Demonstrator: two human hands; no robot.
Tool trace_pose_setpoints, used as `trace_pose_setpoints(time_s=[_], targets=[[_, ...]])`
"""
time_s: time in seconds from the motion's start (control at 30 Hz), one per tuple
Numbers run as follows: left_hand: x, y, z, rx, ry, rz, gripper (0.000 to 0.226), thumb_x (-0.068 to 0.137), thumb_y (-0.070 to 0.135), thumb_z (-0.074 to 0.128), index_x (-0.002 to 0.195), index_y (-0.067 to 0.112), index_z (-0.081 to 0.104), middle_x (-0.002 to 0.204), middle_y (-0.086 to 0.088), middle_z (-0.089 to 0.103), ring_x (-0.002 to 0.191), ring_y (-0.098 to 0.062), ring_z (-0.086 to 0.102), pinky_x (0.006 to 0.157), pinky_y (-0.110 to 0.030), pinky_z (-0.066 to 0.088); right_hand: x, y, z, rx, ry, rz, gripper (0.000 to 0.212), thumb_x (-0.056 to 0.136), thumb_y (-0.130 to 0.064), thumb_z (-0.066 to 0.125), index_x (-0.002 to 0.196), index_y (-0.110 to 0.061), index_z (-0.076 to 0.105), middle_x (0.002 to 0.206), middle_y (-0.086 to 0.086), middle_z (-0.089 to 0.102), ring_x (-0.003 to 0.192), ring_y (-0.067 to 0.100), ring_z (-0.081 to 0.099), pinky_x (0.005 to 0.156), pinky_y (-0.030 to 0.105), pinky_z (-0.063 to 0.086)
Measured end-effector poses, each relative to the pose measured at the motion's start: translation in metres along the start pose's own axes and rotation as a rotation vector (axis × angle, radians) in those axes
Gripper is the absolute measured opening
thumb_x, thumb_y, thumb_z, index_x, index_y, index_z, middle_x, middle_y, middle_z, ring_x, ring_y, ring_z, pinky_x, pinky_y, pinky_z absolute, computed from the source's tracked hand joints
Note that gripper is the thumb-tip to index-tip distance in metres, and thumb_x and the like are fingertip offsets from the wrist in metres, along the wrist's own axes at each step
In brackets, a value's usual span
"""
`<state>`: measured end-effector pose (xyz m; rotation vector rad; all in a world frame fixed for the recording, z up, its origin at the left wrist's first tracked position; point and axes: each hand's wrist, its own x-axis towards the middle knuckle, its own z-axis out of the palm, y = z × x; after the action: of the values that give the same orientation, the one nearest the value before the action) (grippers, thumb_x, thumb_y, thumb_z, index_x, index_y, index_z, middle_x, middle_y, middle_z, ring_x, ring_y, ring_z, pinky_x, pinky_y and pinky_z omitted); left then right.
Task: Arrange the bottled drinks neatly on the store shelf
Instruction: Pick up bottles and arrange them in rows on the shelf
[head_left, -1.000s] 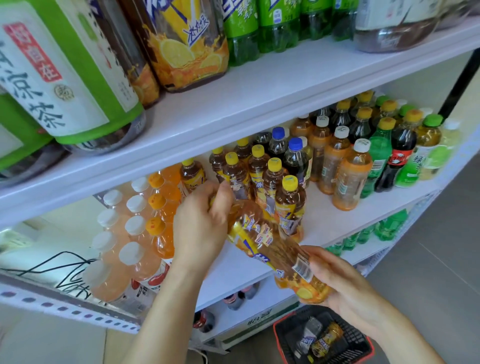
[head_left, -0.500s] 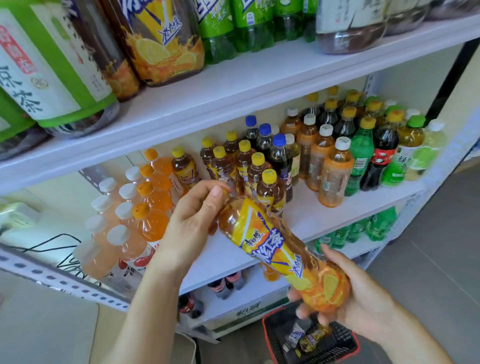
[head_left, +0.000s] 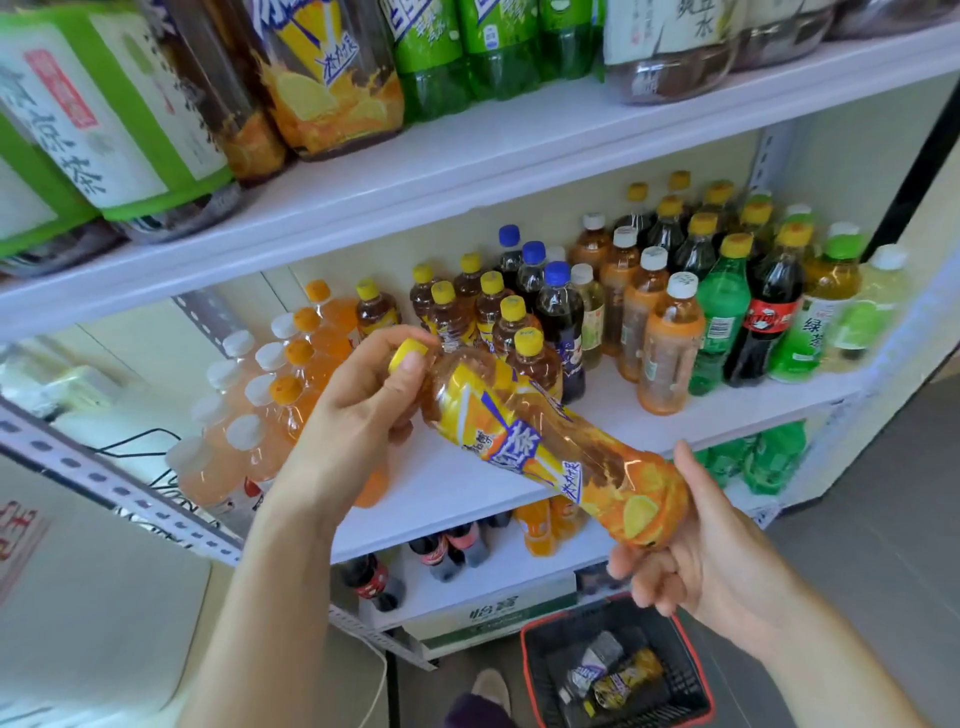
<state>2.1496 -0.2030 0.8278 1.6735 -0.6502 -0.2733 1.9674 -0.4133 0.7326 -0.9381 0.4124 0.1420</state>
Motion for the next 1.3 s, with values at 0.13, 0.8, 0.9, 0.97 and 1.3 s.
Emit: trace_pose_setpoints(time_s=[0.13, 0.8, 0.9, 0.97, 1.3], targets=[[0.002, 0.003, 0.009, -0.008, 0.091, 0.047, 0.023, 0.089, 0.053, 0.055, 0.089, 0.034, 0.067, 0.058, 0.018, 0.04, 0.05, -0.003, 0.031, 0.047, -0.017, 0.029, 0.001, -0.006, -0.001, 0.068, -0.101, -0.051, 0.074, 0.083, -0.072, 0.039, 0.111, -0.014, 0.074, 0.109, 0.026, 0.07, 0.084, 0.032, 0.072, 0.053, 0.03, 0.057], [0.014, -0.008, -0.014, -0.032, 0.071, -0.058, 0.024, 0.086, 0.049, 0.059, 0.094, 0.03, 0.071, 0.06, 0.011, 0.043, 0.053, -0.006, 0.036, 0.048, -0.022, 0.025, 0.009, -0.015, 0.012, -0.046, -0.026, -0.149, 0.08, 0.063, -0.075, 0.071, 0.091, 0.0, 0.074, 0.085, 0.04, 0.066, 0.057, 0.035, 0.07, 0.04, 0.027, 0.052], [0.012, -0.011, -0.02, -0.097, 0.015, -0.061, 0.026, 0.091, 0.044, 0.058, 0.099, 0.022, 0.069, 0.059, 0.01, 0.033, 0.053, -0.009, 0.026, 0.049, -0.025, 0.019, 0.013, -0.013, 0.004, -0.058, -0.082, -0.044, 0.08, 0.077, -0.07, 0.044, 0.09, 0.004, 0.072, 0.08, 0.037, 0.065, 0.055, 0.034, 0.069, 0.037, 0.027, 0.051], [0.011, -0.009, -0.015, -0.064, 0.068, -0.037, 0.04, 0.085, 0.055, 0.058, 0.097, 0.018, 0.068, 0.064, 0.002, 0.045, 0.058, -0.015, 0.04, 0.055, -0.028, 0.033, 0.018, -0.011, 0.004, -0.05, -0.122, -0.007, 0.079, 0.08, -0.07, 0.04, 0.098, 0.0, 0.072, 0.088, 0.036, 0.067, 0.064, 0.035, 0.071, 0.041, 0.028, 0.053], [0.02, -0.006, -0.013, 0.056, 0.378, -0.057, 0.077, 0.073, 0.07, 0.063, 0.093, -0.004, 0.06, 0.092, -0.036, 0.061, 0.074, -0.031, 0.061, 0.078, -0.064, 0.05, 0.029, -0.005, 0.027, 0.028, -0.154, -0.202, 0.071, 0.063, -0.042, 0.09, 0.123, -0.015, 0.064, 0.109, 0.034, 0.065, 0.085, 0.044, 0.07, 0.064, 0.031, 0.061]])
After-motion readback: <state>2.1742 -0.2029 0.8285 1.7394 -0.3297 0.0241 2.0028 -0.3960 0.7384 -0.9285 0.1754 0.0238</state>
